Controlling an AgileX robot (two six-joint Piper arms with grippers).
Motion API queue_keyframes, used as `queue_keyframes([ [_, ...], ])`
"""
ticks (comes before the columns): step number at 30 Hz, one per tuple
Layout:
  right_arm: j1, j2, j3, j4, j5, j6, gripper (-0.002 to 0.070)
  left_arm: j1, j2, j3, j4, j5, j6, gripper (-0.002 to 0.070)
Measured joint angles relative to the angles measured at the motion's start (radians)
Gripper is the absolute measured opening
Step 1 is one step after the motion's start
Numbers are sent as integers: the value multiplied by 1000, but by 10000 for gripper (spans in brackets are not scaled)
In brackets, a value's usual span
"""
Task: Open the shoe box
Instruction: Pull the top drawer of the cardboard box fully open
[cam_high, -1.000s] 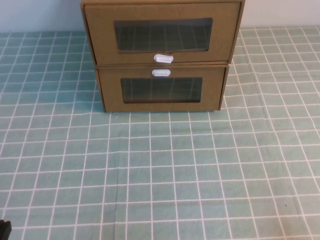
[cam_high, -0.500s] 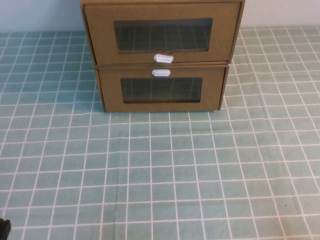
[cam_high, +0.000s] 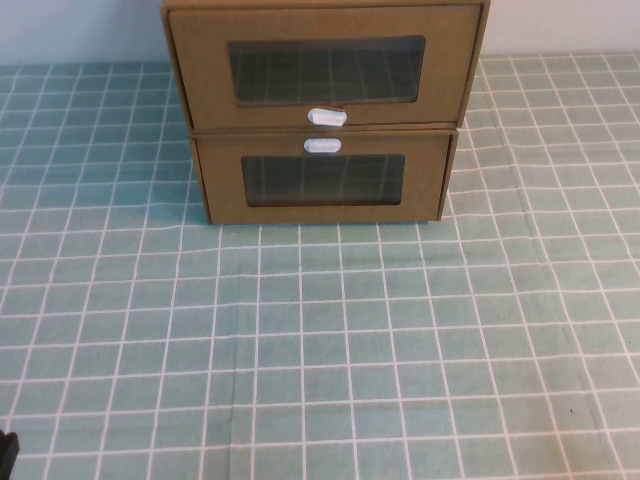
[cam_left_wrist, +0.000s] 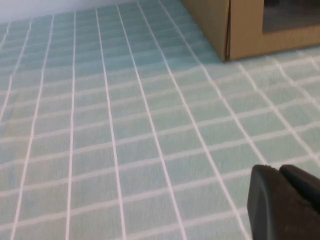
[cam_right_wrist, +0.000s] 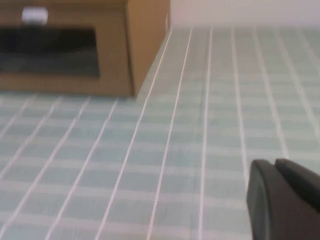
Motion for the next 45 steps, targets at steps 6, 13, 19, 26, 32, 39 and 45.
queue_keyframes([
  [6,0,0,0,2,-256,0,-13,0,0,0,-66,-207,0,-5],
  [13,0,0,0,12,-407,0,-13,0,0,0,-104,-556,-4,-5],
  [19,0,0,0,14,-460,0,-13,0,0,0,-110,-613,-23,-5],
  [26,0,0,0,16,-803,100,-14,0,0,0,-112,-1004,-314,-5],
  [32,0,-4,-136,19,-834,114,-13,0,-4,-74,-121,-1157,-351,-5],
  [39,0,2,-426,19,-852,116,-13,0,15,-375,-61,-1042,-344,-5],
  [45,0,163,-730,19,-707,116,-14,0,192,-658,37,-896,-328,-5],
])
